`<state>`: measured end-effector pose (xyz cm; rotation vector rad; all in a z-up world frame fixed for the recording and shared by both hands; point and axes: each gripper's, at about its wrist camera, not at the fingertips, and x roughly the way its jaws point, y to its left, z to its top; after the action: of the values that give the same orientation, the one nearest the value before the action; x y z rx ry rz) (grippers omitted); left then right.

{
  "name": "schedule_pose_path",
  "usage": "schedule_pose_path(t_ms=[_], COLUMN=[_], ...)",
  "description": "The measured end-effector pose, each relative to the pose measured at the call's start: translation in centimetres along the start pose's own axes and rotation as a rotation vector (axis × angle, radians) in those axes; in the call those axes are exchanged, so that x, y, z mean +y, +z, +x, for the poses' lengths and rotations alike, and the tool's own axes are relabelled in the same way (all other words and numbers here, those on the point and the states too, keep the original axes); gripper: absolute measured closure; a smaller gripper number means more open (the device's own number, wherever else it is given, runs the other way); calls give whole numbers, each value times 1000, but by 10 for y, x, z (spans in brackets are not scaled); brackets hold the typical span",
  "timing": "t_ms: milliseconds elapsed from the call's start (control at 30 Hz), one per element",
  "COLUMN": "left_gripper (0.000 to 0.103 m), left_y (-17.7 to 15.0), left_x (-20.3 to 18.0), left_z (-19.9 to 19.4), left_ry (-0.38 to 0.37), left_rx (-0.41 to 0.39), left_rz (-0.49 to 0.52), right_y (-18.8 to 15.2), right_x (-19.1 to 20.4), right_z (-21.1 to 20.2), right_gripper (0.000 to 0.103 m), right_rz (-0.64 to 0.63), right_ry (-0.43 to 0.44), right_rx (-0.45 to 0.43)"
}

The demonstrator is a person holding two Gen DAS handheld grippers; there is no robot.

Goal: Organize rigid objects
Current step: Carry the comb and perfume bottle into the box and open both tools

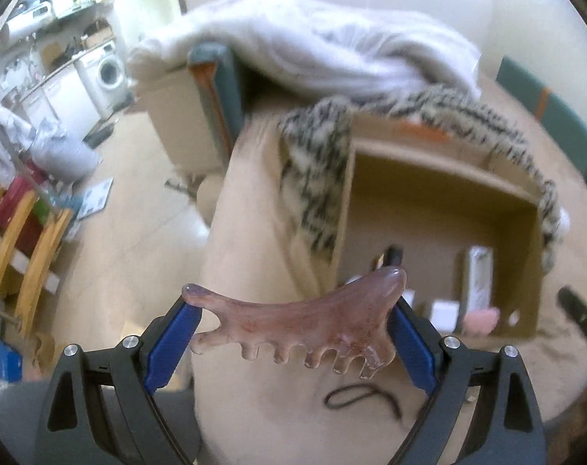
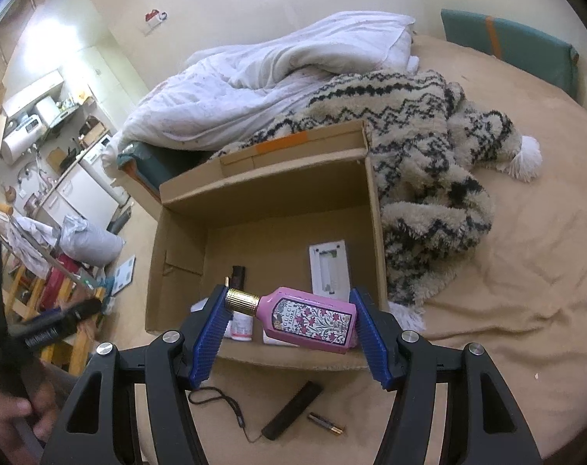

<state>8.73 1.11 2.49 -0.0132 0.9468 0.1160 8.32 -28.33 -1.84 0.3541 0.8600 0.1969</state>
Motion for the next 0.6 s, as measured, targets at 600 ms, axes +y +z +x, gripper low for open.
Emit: schedule_pose_path(t_ms=[600], left_gripper=[11], left_y=[21], left_x=[-91], left_z=[89], left_ry=[-107], left_rx=[63], left_rz=[164], right_y=[30], right_x=[-6], right_z=[69], right_gripper=[36], right_rz=[-7], right_ry=[-20], right_rx=[125])
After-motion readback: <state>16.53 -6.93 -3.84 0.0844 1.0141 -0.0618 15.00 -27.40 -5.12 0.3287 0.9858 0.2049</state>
